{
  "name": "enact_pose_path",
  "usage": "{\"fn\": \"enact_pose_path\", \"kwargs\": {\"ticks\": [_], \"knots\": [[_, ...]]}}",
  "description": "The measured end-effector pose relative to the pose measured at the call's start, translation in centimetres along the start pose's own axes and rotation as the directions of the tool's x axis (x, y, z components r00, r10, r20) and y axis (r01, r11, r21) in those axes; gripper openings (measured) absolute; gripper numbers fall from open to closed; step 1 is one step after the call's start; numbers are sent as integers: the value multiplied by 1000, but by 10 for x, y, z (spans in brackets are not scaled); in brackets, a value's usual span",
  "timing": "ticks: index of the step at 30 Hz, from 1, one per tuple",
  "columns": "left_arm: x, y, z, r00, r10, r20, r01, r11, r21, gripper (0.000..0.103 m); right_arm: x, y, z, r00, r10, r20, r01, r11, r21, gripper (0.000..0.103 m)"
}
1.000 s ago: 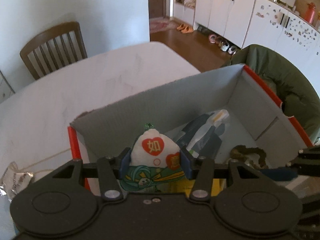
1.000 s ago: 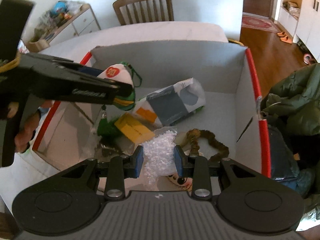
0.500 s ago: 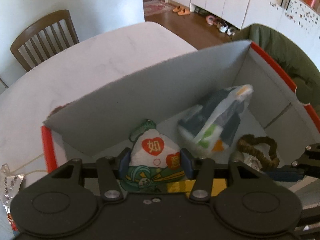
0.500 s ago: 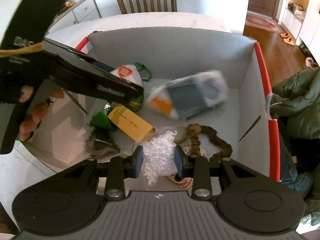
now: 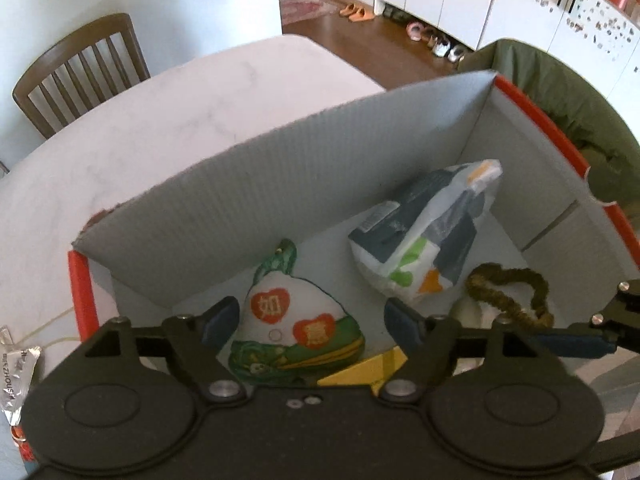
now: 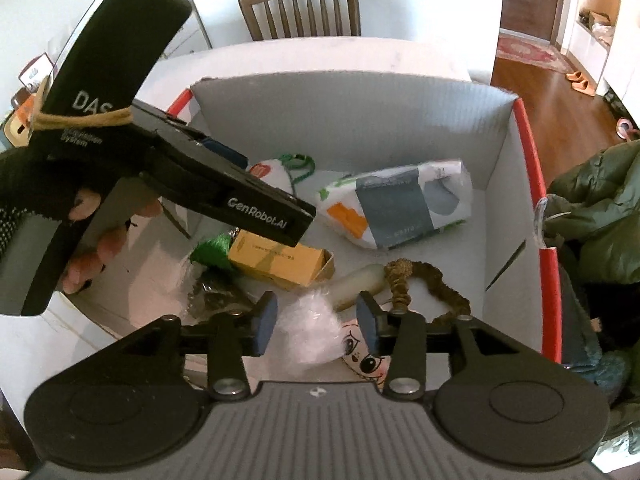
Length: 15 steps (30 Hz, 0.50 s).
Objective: Organize objects
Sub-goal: 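Release the bubble-wrap bag from the right tool while the left tool drops the pouch into the box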
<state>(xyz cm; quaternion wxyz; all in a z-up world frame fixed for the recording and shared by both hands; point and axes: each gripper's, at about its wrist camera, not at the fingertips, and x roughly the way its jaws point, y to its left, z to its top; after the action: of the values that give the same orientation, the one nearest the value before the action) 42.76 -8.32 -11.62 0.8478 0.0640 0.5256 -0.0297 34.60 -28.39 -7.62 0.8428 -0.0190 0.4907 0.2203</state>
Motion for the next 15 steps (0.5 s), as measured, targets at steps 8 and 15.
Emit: {"fn": "enact_pose_path", "kwargs": {"ticks": [8, 15], "knots": [[-33, 3, -6, 996, -15, 87, 16, 1000, -19, 82, -22, -2, -1, 998, 12, 61, -13, 1000, 24, 52], [-68, 1, -20, 982, -28, 185, 39, 997, -60, 83, -42, -1, -4, 993, 16, 114, -21, 999, 39, 53]]}}
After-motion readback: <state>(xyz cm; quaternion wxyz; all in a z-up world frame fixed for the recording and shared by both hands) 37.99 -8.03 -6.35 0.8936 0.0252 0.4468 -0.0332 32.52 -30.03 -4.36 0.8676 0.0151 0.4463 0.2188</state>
